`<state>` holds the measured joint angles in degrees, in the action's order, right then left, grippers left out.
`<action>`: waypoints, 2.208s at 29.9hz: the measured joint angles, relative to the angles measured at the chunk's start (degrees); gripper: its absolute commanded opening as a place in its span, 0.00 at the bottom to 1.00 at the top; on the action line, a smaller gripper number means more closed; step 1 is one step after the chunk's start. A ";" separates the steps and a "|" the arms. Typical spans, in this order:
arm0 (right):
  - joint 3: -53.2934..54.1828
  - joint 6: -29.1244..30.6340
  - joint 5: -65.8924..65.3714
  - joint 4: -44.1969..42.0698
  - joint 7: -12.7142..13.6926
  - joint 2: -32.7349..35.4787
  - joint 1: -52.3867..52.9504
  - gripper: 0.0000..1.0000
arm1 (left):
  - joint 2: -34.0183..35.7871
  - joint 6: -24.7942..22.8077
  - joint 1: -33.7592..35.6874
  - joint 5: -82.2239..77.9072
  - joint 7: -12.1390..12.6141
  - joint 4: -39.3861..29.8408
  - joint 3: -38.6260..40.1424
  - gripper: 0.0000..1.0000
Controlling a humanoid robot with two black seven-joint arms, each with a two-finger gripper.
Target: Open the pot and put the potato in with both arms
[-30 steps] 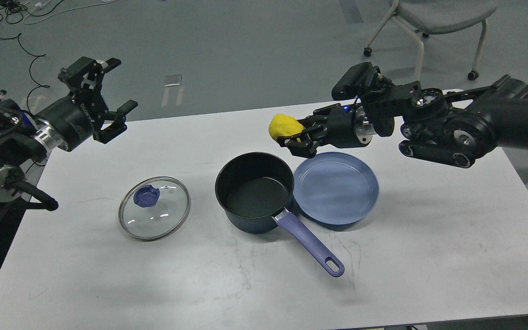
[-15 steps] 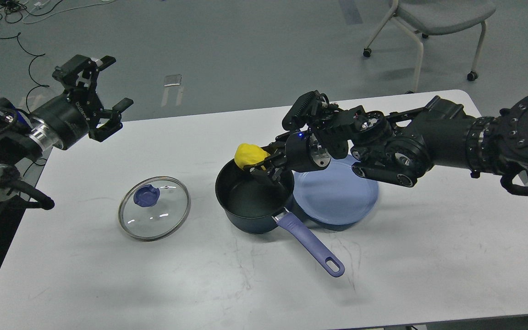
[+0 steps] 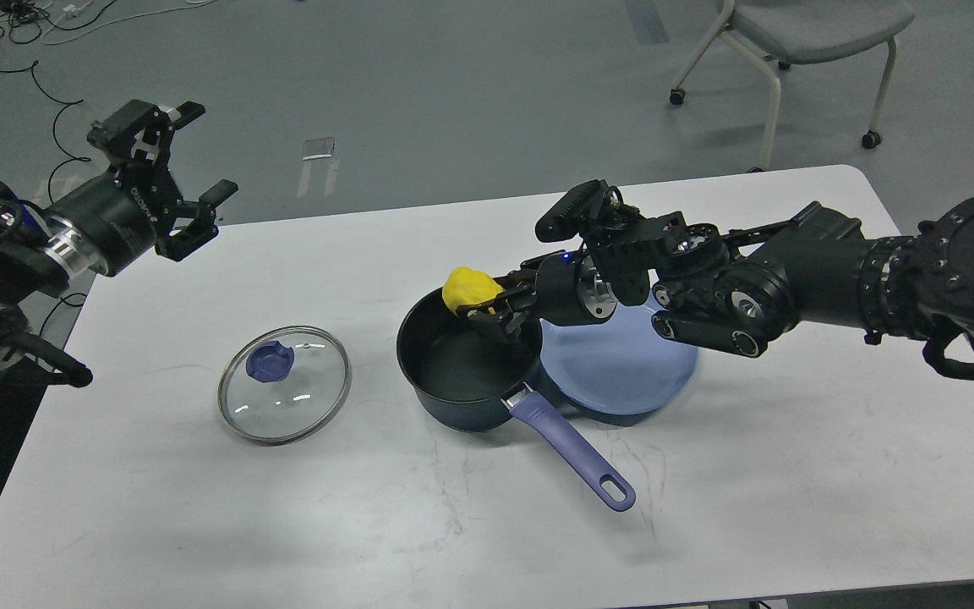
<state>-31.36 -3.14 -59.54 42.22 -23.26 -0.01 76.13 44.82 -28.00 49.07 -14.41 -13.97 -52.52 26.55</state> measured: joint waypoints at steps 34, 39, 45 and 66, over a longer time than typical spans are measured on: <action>2.62 -0.89 8.18 2.07 -0.39 0.00 1.16 0.96 | -0.35 0.00 -0.95 -0.08 0.08 0.21 -0.20 0.98; 6.99 -0.91 8.71 1.03 -0.36 0.01 2.18 0.98 | -0.35 0.00 -1.07 0.05 0.08 0.23 0.22 0.98; 15.87 -0.91 9.22 -1.75 -0.05 0.01 2.14 0.99 | -0.35 0.00 -0.64 0.09 0.19 0.27 0.57 0.98; 49.37 17.17 47.17 0.97 2.65 19.22 -11.83 1.00 | -7.60 0.47 -1.77 2.94 -0.77 1.93 6.58 0.98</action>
<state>18.01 14.03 -12.37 43.19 -20.61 19.21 64.30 37.23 -27.53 47.30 -11.48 -14.73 -50.60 33.13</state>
